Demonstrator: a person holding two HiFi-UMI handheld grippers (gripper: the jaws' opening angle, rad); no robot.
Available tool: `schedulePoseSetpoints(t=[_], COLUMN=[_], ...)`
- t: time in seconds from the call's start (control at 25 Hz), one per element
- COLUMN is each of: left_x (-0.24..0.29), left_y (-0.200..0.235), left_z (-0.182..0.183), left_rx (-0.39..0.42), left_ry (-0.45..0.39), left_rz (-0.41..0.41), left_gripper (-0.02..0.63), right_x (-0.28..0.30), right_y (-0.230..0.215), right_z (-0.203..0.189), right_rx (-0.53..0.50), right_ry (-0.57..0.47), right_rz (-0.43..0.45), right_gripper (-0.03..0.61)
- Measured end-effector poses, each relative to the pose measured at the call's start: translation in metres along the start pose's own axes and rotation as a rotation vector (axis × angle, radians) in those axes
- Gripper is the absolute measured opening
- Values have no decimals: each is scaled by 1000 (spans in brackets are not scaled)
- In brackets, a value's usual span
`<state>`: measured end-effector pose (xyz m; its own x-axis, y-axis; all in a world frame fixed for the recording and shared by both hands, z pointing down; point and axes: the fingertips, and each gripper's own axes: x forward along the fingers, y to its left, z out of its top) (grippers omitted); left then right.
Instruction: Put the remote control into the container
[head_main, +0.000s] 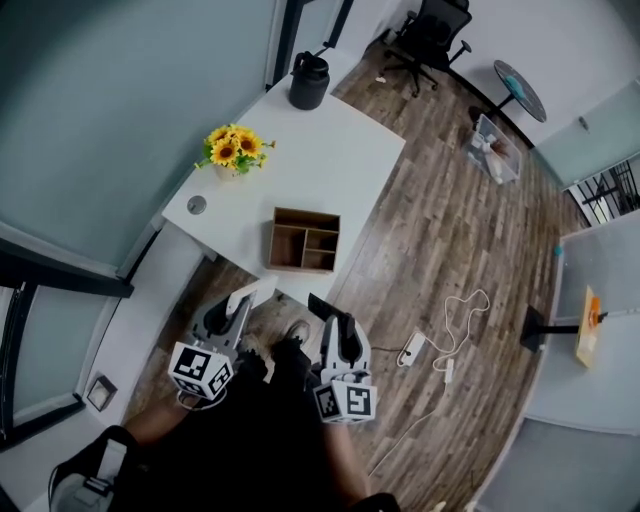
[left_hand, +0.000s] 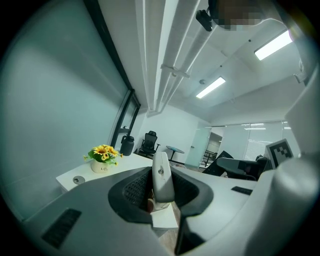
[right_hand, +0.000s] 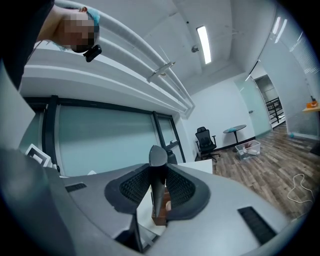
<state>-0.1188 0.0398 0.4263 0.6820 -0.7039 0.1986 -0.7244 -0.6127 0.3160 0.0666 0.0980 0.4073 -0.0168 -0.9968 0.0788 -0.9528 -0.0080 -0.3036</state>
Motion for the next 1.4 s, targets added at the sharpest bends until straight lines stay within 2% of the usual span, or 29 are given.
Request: schedulePoseSetpoints(t=[0.32, 0.68, 1.4], left_x=[12, 52, 114], left_y=[0, 6, 16], left_z=[-2, 1, -20], left_rx=[5, -1, -35], left_ry=[0, 11, 87], left_rz=[11, 47, 96], left_gripper=[96, 95, 95], right_x=[13, 51, 118], right_y=[-8, -32, -77], right_z=[-6, -6, -24], right_rx=[9, 17, 37], right_ry=[8, 38, 111], right_rz=[17, 39, 57], right_gripper=[97, 97, 97])
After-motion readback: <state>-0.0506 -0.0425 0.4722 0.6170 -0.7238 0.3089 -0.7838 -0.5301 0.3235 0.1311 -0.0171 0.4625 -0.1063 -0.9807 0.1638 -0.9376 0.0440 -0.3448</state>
